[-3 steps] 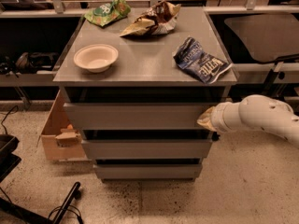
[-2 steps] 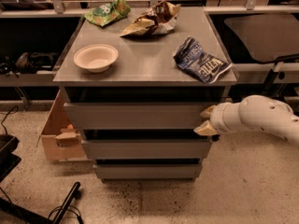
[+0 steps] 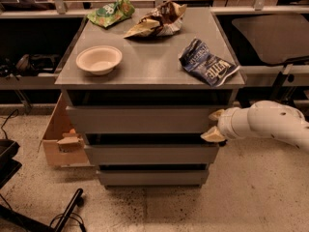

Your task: Close top drawer

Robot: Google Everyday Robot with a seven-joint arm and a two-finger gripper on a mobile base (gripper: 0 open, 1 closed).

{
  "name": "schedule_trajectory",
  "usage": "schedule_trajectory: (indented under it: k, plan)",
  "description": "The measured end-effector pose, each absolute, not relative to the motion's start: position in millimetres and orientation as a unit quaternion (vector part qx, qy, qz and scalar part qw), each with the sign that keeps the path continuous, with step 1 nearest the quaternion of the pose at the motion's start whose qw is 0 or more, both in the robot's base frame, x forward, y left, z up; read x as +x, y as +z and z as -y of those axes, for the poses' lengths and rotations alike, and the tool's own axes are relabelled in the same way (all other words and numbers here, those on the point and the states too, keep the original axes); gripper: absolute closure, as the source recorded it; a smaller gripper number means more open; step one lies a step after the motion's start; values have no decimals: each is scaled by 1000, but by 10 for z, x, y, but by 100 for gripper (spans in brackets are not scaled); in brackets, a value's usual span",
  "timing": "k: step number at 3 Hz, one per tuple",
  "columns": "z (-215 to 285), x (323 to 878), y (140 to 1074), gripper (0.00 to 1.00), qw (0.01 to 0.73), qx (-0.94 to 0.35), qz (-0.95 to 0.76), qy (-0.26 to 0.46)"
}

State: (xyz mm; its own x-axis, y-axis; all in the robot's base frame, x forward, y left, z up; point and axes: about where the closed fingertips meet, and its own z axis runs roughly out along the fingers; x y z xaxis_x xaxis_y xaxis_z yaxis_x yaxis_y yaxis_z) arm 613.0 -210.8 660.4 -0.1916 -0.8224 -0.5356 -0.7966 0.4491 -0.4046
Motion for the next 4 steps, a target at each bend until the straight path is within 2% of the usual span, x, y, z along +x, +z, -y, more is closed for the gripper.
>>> schedule_trajectory:
  k: [2, 3, 4]
  plan:
    - [1597, 5627, 7412, 91, 367, -644, -663, -106]
    - [1413, 5383, 7894, 100, 372, -675, -610, -183]
    - [1409, 5167, 8395, 100, 378, -675, -575, -266]
